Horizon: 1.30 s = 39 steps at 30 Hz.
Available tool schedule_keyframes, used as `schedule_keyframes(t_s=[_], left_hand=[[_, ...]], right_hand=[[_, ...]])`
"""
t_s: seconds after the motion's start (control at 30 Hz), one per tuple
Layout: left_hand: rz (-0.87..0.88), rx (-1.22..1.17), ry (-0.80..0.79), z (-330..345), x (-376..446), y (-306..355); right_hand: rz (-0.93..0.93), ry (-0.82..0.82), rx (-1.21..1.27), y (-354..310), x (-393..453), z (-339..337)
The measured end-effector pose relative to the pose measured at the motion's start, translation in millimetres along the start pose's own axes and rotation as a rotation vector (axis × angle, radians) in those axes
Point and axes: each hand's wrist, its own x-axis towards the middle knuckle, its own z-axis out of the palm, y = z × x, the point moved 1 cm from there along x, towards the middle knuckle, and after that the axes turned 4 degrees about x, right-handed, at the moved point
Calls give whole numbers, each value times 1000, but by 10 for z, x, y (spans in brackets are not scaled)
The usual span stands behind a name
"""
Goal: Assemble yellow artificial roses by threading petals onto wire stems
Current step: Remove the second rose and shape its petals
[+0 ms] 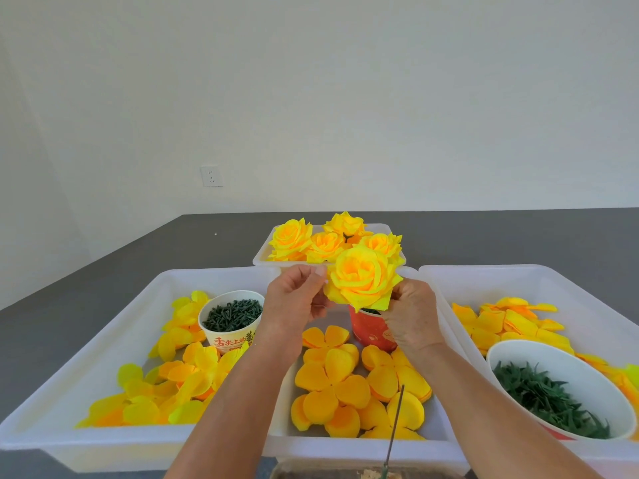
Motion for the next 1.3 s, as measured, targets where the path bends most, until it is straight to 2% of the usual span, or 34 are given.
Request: schedule_keyframes(t_s=[0.13, 0.23, 0.3, 0.47, 0.6, 0.73, 0.8, 0.9, 1.1, 1.23, 1.3], left_hand=[[-121, -56, -57, 17, -8, -4], [-38, -14, 9, 0, -11, 1], [17, 4, 30, -11, -13, 9], [-31, 140, -108, 45, -54, 2], [-54, 59, -112, 10, -28, 4], [-103, 10, -16, 4, -4, -15], [-140, -4, -66, 15, -11, -13], [-97, -76, -130, 13, -11, -4], [-119, -213, -57, -13, 21, -8], [-102, -226, -55, 0, 26, 9], [-111, -211, -69, 7, 29, 8]], right_hand=[[2, 104, -37, 11, 34, -21], [-24, 145, -109, 18, 44, -37], [-30, 150, -137, 23, 46, -40], [-38, 141, -122, 3, 20, -28], [-38, 106, -124, 12, 13, -14], [24, 56, -16, 6, 0, 11], [35, 5, 18, 0, -23, 34], [77, -82, 25, -7, -34, 65], [190, -214, 302, -107, -83, 80], [262, -182, 448, -148, -98, 49], [261, -135, 429, -123, -81, 28]])
